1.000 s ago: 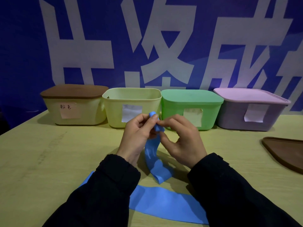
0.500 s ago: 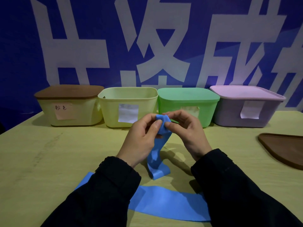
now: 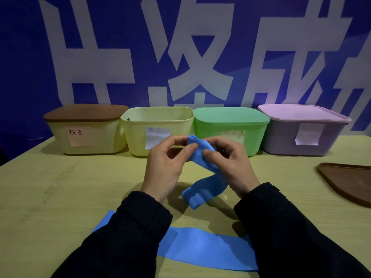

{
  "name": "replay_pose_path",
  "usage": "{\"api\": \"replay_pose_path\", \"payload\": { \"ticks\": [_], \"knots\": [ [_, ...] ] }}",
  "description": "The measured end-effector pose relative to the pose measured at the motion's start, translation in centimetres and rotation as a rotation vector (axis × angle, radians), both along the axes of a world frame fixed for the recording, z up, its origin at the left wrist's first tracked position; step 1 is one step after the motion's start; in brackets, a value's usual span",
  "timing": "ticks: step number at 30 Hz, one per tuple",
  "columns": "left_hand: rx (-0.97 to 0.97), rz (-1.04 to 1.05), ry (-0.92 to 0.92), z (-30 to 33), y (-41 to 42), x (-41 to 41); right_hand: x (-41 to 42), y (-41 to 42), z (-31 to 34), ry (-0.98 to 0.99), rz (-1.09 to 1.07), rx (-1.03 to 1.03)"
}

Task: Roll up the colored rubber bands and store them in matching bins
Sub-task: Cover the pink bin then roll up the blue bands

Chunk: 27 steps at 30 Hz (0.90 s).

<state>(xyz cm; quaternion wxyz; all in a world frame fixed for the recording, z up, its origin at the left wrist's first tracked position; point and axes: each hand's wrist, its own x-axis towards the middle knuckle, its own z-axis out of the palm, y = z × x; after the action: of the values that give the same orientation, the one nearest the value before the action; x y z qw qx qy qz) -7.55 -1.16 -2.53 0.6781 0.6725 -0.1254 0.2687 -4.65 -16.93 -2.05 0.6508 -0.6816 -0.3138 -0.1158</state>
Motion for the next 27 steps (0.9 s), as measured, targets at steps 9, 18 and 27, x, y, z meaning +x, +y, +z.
{"api": "replay_pose_path", "payload": {
  "ticks": [9,18,27],
  "knots": [
    [0.126,-0.078,0.031,-0.25,0.26,-0.03,-0.53,0.10,0.08,-0.037,0.014,-0.066],
    [0.034,-0.104,0.048,0.47,0.30,-0.54,-0.43,-0.32,0.67,-0.053,-0.069,0.036],
    [0.003,-0.165,0.050,-0.02,0.12,-0.25,-0.63,-0.24,0.57,-0.002,0.041,0.019]
  ]
}}
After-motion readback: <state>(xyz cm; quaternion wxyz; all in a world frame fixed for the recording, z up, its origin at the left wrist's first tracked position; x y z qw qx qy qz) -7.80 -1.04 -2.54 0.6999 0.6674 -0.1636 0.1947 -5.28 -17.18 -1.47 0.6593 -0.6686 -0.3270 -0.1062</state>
